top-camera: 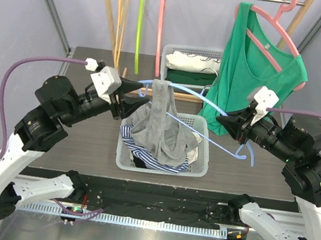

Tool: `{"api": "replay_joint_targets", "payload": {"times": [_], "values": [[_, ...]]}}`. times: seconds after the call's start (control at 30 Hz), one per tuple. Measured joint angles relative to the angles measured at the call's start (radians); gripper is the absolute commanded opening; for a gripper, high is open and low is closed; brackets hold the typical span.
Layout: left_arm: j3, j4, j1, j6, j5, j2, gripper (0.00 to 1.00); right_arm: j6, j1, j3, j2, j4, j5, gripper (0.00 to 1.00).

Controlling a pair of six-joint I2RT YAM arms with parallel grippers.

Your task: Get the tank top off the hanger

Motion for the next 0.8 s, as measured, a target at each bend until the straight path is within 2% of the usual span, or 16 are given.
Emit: {"api": "replay_joint_targets", "payload": {"times": [0.27, 0.43, 0.5, 0.6, 0.63, 0.7, 0.73, 0.8], "values": [[-0.029, -0.002, -0.015, -0.086, 0.023, 0.078, 0.54, 0.002, 0.0, 0.0, -0.018, 0.039, -0.008, 0.01], [-0.038, -0.002, -0.036, -0.105, 0.022, 0.115, 0.54, 0.005, 0.0, 0.0, -0.034, 0.043, -0.017, 0.01], [-0.038, -0.001, -0.039, -0.107, 0.021, 0.116, 0.52, 0.005, 0.0, 0.0, -0.038, 0.043, -0.019, 0.01], [-0.038, 0.002, -0.044, -0.107, 0.019, 0.117, 0.41, 0.01, 0.0, 0.0, -0.043, 0.043, -0.032, 0.01], [-0.038, 0.003, -0.045, -0.108, 0.017, 0.118, 0.32, 0.012, 0.0, 0.0, -0.043, 0.044, -0.035, 0.01], [-0.038, 0.01, -0.047, -0.107, 0.013, 0.124, 0.23, 0.018, 0.0, 0.0, -0.043, 0.046, -0.042, 0.01], [-0.038, 0.013, -0.049, -0.106, 0.01, 0.128, 0.14, 0.021, 0.0, -0.002, -0.043, 0.05, -0.046, 0.01], [-0.038, 0.024, -0.055, -0.106, 0.006, 0.138, 0.06, 0.027, 0.0, -0.008, -0.049, 0.057, -0.053, 0.01]]}}
